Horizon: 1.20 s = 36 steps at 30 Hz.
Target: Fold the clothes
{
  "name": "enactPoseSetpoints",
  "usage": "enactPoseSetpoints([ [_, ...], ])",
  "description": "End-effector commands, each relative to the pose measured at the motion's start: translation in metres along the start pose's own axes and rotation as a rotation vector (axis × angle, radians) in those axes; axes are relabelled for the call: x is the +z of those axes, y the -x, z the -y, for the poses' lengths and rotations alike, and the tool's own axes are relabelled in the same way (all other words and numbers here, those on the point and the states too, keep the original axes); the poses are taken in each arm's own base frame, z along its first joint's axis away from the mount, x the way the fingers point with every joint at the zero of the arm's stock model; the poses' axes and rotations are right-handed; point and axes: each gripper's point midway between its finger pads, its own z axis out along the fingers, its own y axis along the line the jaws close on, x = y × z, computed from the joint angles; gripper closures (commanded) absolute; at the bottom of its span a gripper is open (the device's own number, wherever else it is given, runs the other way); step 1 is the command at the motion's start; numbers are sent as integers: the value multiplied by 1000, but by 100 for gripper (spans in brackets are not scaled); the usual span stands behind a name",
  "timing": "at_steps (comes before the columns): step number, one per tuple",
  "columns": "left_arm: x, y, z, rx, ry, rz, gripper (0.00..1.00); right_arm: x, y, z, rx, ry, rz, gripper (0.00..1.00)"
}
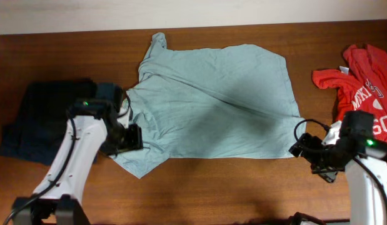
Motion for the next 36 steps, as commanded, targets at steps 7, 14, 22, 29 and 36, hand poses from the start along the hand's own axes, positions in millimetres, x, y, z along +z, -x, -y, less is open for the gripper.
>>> enactPoseSetpoints([
  [7,55,-29,-6,-83,-47,-47,38,33,26,0,62,0,-22,12],
  [14,76,-27,-11,-110,-48,-7,39,46,28,3,71,-8,-55,12],
  [22,99,-43,-14,-139,-45,-104,82,46,32,2,66,-4,-39,12],
  [29,69,-48,17,-164,-180,-207,99,46,37,1,61,0,-19,12],
  [36,28,-78,22,-192,-180,-301,99,49,38,15,118,-77,-9,23],
])
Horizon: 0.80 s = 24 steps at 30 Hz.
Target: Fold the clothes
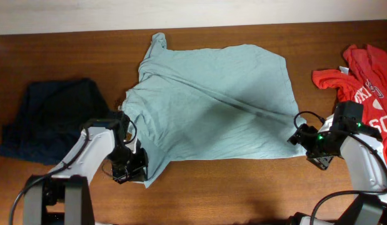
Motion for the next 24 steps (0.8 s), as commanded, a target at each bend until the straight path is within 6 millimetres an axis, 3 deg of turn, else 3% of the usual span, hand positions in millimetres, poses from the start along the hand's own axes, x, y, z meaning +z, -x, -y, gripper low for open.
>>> enactPoseSetpoints([
  [1,-19,-17,11,10,-48,7,99,6,0,17,63,-90,2,25],
  [5,-30,-30,11,19,-54,27,99,17,-5,25,82,-121,-39,33],
  [13,-42,-55,-1,12,-3,30,99,50,-10,38,136,-165,-122,36],
  [16,-42,-55,-7,10,28,38,99,58,-11,44,147,-188,-118,58],
  [18,-42,-56,-7,9,31,34,99,59,-15,51,167,-217,-124,83],
  [19,-42,-57,-9,7,40,31,99,58,-17,52,168,-227,-131,91],
  [20,-42,-58,-12,4,53,27,99,57,-19,56,169,-246,-136,96],
  [24,-43,-63,-23,-7,115,12,99,47,-34,65,198,-305,-176,96],
])
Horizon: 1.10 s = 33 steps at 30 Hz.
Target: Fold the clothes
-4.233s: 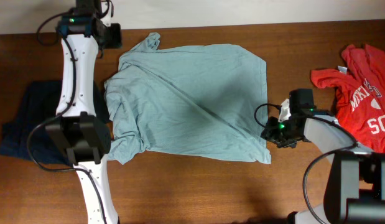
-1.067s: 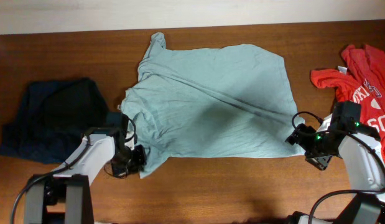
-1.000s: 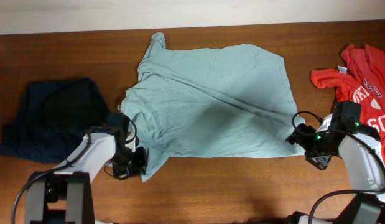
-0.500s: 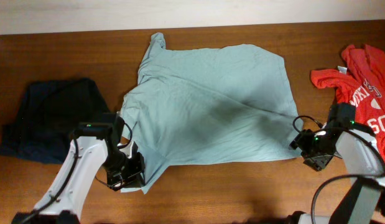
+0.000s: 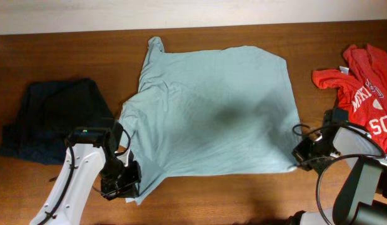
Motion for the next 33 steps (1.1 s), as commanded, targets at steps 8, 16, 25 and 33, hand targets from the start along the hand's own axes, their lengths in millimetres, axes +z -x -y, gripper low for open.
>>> enactPoseSetpoints([
  [8,-6,4,-11,3,67,41,99,-18,-21,38,84,-163,16,96],
  [16,-42,42,4,57,66,240,76,-67,5,10,-20,-17,217,65],
  [25,-132,110,39,244,63,659,50,-109,11,-7,-38,78,320,37],
  [33,-110,216,83,521,38,754,37,-129,4,-80,-453,434,341,27],
])
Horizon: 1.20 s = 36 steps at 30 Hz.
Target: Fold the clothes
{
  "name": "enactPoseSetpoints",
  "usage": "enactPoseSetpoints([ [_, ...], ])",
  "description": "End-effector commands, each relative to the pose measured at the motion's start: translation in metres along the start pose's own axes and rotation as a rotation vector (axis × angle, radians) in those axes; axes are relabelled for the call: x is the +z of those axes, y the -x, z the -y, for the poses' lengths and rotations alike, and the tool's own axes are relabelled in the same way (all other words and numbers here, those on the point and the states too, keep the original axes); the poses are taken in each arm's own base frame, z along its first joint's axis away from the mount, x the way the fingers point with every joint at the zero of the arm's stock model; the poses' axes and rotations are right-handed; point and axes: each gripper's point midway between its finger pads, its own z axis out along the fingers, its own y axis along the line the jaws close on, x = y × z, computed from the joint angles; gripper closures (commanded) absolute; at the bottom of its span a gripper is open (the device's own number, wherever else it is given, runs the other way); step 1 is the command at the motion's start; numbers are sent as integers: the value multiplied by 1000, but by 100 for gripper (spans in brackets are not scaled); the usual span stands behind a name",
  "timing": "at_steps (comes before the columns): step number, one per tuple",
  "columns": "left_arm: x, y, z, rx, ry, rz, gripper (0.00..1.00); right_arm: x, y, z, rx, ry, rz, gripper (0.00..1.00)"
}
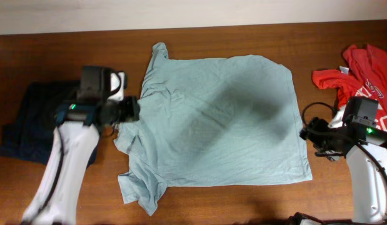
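A light blue-green T-shirt (212,125) lies spread flat on the middle of the wooden table (55,56), its hem toward the front edge and one sleeve bunched at the front left (140,190). My left gripper (133,111) is at the shirt's left edge, about halfway up. At the right edge, also about halfway up, is my right gripper (307,132). Both grippers are small and dark in the overhead view, so their jaws cannot be made out, nor whether they touch the cloth.
A dark navy garment (37,125) lies in a heap at the left, partly under the left arm. A red garment with white lettering (362,75) lies at the right edge, behind the right arm.
Both grippers have left the shirt's front corners and now sit further back at its side edges. The shirt lies longer toward the front and flatter, with its diagonal crease gone.
At first both grippers were at the shirt's front corners, the cloth creased diagonally between them. At the following two moments they were nearer the front edge and the shirt was stretched smoother. Now the shirt lies flat and the grippers are beside its middle.
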Motion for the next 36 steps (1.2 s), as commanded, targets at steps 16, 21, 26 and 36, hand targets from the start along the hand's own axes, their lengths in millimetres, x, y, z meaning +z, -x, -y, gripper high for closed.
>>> enactPoseSetpoints([
  [16,189,64,-31,187,15,11,34,-1,1,-38,-155,217,-19,23],
  [21,189,68,-31,189,16,24,34,17,4,-35,-142,209,-56,23],
  [26,191,78,-30,194,10,69,36,42,10,-40,-165,218,-77,23],
  [36,218,63,-28,188,-37,34,72,95,14,-52,-179,138,-89,24],
])
